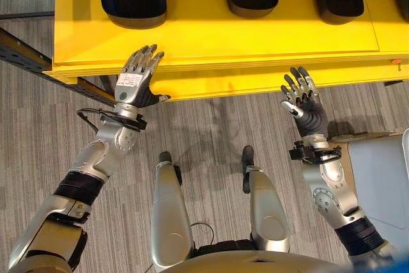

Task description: Move parts from the plastic box to the shelf.

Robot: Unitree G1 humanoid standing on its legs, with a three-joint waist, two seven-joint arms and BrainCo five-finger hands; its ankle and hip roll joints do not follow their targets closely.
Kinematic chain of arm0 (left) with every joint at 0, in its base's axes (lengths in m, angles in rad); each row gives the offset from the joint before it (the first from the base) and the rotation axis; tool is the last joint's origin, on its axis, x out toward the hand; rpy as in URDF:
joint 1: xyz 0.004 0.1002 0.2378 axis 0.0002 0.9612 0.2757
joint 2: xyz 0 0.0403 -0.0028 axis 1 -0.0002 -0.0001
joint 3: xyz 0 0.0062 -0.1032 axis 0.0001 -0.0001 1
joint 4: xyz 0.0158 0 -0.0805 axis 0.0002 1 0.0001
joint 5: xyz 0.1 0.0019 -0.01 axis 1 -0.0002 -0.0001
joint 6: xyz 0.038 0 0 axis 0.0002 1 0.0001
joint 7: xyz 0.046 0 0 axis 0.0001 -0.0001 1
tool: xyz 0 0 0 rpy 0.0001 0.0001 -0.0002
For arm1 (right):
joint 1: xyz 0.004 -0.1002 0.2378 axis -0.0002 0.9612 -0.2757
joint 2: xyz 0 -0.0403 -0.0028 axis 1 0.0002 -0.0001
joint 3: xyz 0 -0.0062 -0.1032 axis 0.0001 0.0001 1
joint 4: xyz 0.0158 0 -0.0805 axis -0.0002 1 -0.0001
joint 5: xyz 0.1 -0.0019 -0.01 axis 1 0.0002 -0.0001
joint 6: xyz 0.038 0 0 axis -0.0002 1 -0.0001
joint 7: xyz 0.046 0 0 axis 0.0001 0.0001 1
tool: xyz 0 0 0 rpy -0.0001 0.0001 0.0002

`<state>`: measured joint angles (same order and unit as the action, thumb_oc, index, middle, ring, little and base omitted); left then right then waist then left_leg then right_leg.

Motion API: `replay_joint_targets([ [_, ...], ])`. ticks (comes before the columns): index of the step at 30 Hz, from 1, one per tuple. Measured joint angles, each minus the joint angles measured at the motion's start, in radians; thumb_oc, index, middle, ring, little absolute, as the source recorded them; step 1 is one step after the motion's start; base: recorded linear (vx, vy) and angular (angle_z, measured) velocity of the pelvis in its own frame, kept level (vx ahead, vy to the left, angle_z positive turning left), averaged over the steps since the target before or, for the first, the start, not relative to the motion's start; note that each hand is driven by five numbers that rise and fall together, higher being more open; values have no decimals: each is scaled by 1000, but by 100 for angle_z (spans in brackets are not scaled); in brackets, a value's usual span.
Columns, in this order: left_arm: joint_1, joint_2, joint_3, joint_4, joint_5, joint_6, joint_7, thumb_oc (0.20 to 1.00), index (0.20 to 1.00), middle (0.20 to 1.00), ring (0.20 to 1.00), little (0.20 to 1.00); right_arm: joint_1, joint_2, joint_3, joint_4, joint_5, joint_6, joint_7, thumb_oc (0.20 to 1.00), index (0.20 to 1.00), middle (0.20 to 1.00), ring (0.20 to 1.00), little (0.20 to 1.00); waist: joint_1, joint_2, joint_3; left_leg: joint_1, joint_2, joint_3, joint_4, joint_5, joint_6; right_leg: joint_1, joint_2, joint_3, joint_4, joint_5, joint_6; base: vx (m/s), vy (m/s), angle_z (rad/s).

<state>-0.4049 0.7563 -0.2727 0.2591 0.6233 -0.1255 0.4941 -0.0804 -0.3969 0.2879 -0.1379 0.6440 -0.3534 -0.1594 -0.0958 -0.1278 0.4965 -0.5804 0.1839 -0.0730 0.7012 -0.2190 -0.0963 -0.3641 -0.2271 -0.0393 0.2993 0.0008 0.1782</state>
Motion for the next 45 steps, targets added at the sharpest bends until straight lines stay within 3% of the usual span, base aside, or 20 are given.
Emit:
replay_joint_targets([
  [11,-91,-1,-23,89,-1,35,40,1000,1000,1000,1000,1000,12,0,-4,-1,21,2,27,1000,1000,1000,1000,1000,-7,-29,-10,-14,1,3,12,-6,2,-12,2,6,-4,0,-1,0,0,0],
  [35,-279,2,-109,282,-23,83,78,1000,1000,1000,1000,1000,48,-14,-1,-2,39,12,68,1000,1000,1000,1000,1000,-24,-34,-13,-33,1,13,53,-29,11,-26,2,27,-2,1,-1,6,5,-1],
  [45,-307,7,-131,315,-23,74,79,1000,1000,1000,1000,1000,65,-19,-1,-4,40,13,82,1000,1000,1000,1000,1000,-22,-34,-13,-36,0,13,54,-29,10,-30,1,27,1,1,-1,0,0,0],
])
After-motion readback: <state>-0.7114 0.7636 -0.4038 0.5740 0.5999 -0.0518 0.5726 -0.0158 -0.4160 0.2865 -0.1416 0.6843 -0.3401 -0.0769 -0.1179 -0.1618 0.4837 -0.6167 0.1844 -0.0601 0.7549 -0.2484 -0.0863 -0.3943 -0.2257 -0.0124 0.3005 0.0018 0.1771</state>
